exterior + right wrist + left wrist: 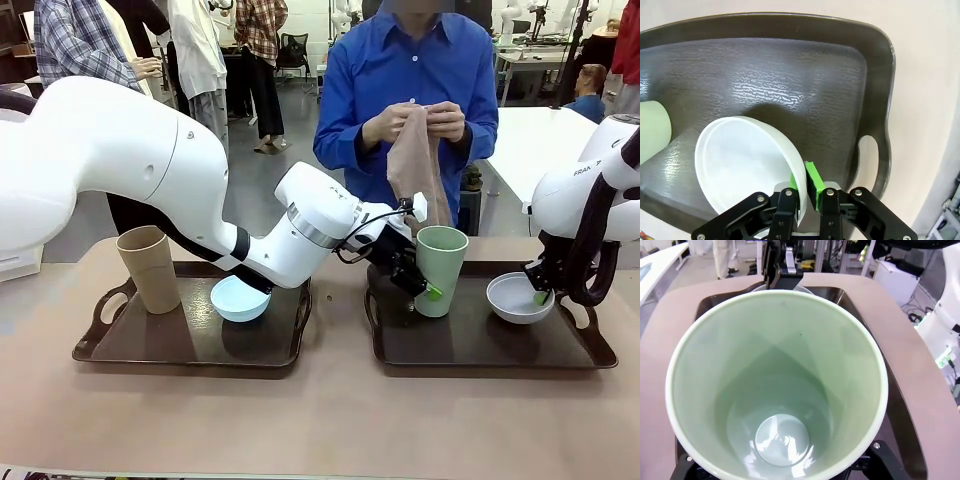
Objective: Set up a tray with a mat and arrange the tableware.
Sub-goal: Pick up the Picnic Bowl and Reusable plastic cup from the Handle tray in front of the human's position and hold them in the air.
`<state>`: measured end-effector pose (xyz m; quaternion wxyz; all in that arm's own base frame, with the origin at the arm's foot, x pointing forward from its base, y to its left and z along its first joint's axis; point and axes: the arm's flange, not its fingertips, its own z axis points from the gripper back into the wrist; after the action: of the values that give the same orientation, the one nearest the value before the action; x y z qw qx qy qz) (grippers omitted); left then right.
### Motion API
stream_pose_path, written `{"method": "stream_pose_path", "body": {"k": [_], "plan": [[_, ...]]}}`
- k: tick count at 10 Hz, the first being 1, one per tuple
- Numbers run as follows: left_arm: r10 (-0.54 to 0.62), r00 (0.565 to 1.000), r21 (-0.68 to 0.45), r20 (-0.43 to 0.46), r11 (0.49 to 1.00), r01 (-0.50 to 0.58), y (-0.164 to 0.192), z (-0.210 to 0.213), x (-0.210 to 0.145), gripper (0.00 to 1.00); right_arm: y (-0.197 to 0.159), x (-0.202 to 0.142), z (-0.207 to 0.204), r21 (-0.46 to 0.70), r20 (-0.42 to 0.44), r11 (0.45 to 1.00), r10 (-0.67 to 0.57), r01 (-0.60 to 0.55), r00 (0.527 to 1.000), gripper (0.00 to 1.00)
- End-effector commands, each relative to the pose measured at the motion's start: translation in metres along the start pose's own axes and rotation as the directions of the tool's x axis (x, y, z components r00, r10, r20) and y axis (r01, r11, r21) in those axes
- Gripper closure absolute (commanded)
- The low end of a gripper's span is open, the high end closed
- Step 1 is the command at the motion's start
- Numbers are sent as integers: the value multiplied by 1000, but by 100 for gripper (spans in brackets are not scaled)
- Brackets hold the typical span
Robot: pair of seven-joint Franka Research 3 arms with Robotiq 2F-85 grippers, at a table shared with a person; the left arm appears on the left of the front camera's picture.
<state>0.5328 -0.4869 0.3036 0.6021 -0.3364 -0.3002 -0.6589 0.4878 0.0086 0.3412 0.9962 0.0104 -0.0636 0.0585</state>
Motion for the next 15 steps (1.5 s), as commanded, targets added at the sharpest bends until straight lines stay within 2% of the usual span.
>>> {"method": "stream_pose_path", "body": {"k": [1, 4, 6, 9, 12, 14, 15], "plan": [[20, 999, -24, -41, 999, -21, -10, 9, 1, 60, -4, -6, -23, -7, -48, 1000, -4, 4, 999, 100], [51, 999, -51, -8, 997, -52, -33, 46, 14, 60, -2, -13, -4, 33, -54, 999, 0, 2, 999, 100], [25, 999, -43, 41, 999, -23, -61, 94, 41, 60, -3, -36, 48, 43, 22, 999, 3, -4, 1000, 100], [-40, 998, -31, 39, 999, 41, -98, 143, 83, 60, -2, -74, 126, 18, 148, 999, -31, 29, 988, 100], [-77, 996, -18, 36, 997, 78, -120, 165, 109, 60, 11, -114, 200, 9, 280, 1000, -19, 18, 960, 100], [-44, 999, -2, 27, 999, 45, -120, 170, 109, 60, 17, -120, 214, 15, 291, 1000, -31, 27, 956, 100], [-85, 996, -17, 27, 996, 86, -114, 165, 119, 60, 13, -110, 208, 5, 264, 999, -38, 38, 964, 100]]}}
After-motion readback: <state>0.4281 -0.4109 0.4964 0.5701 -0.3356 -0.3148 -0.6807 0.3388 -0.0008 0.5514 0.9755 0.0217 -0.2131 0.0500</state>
